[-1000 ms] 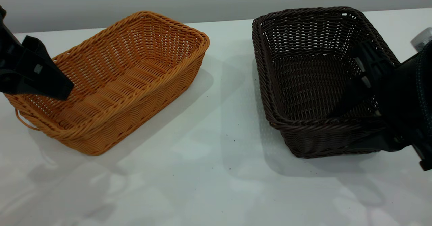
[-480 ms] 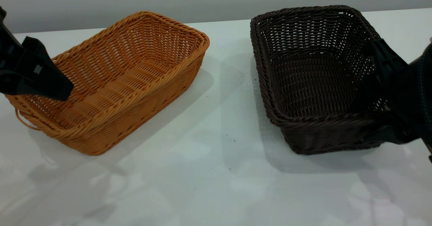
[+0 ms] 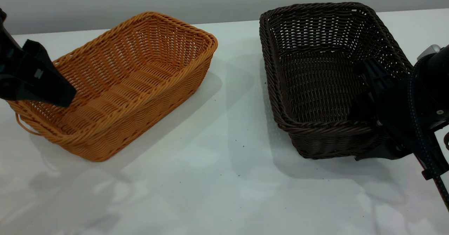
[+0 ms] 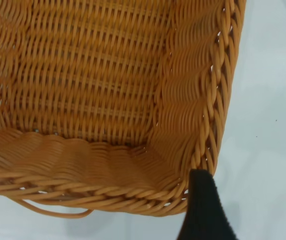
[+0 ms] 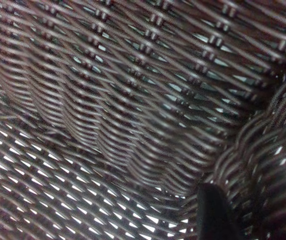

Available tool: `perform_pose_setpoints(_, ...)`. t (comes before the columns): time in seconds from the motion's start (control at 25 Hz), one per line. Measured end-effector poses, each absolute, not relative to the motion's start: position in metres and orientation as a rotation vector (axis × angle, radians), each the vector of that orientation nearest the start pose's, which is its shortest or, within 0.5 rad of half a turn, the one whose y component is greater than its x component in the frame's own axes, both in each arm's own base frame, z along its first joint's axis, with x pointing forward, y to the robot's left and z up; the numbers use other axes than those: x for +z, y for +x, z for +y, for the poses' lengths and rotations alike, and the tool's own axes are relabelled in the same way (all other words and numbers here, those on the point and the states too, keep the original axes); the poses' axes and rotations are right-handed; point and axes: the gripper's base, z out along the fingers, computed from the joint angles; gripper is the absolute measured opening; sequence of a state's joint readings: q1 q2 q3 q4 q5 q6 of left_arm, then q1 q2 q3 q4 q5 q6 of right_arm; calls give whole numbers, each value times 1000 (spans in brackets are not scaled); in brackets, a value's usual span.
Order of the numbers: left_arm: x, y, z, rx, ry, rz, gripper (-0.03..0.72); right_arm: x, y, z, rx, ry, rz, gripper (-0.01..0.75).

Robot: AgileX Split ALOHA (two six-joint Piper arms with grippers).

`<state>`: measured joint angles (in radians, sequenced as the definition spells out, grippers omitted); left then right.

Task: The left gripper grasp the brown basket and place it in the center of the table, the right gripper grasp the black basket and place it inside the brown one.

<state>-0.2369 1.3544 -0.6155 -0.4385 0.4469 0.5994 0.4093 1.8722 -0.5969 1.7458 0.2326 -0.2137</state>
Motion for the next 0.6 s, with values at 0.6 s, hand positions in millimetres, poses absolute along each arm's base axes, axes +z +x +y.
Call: perform_pose_setpoints(0.6,199,231,-71,-228,592,2460,396,75,242,122,658,1508,2562,234)
